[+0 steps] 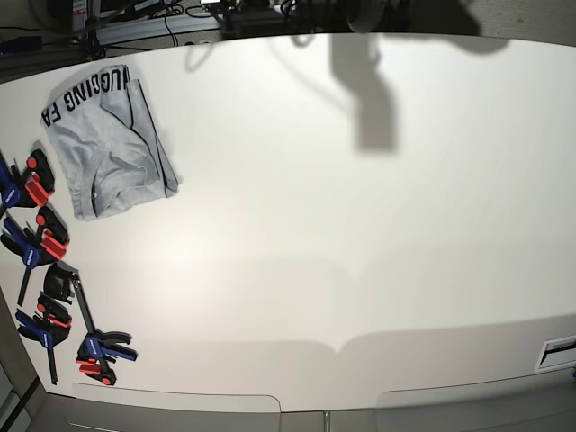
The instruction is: Fold the T-shirt properly
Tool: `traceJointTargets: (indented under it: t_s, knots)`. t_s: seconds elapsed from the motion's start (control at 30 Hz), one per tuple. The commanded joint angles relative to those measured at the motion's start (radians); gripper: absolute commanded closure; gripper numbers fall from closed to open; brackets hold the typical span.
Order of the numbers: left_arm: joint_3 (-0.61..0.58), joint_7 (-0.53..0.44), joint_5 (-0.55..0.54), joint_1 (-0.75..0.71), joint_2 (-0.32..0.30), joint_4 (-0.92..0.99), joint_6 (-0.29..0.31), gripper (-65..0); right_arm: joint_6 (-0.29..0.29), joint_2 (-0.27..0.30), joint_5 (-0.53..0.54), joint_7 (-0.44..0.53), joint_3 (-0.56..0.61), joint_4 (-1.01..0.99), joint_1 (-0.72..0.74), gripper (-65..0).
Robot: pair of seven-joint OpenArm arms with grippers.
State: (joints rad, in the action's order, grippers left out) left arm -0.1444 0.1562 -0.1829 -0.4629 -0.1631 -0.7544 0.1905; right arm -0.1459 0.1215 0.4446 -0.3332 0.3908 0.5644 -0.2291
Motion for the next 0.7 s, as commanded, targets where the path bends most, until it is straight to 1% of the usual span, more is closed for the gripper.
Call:
traceJointTargets:
  t_s: [0.0, 0.1, 0.2, 0.33, 0.67]
  knots:
    - [0.0, -0.009, -0.001, -0.003, -0.004, -0.005, 0.003, -0.1, -0.02, 0.0, 0.024, 0.002, -0.001, 0.003, 0.005, 0.0]
    - [0.0, -0.009, -0.001, 0.004, 0.006, -0.005, 0.003, -0.1, -0.035, 0.0, 0.087, 0.002, -0.019, 0.003, 0.022, 0.0]
    - [0.0, -0.01, -0.001, 0.003, 0.014, -0.005, 0.003, -0.1, -0.034, 0.0, 0.114, 0.002, -0.046, 0.003, 0.027, 0.0]
    - [0.0, -0.03, -0.001, 0.003, 0.016, -0.005, 0.003, -0.1, -0.034, 0.0, 0.116, 0.025, -0.065, 0.004, 0.03, 0.0]
    - [0.0, -0.031, -0.001, 0.004, 0.016, -0.005, 0.003, -0.1, -0.034, -0.001, 0.116, 0.042, -0.065, 0.004, 0.03, 0.0]
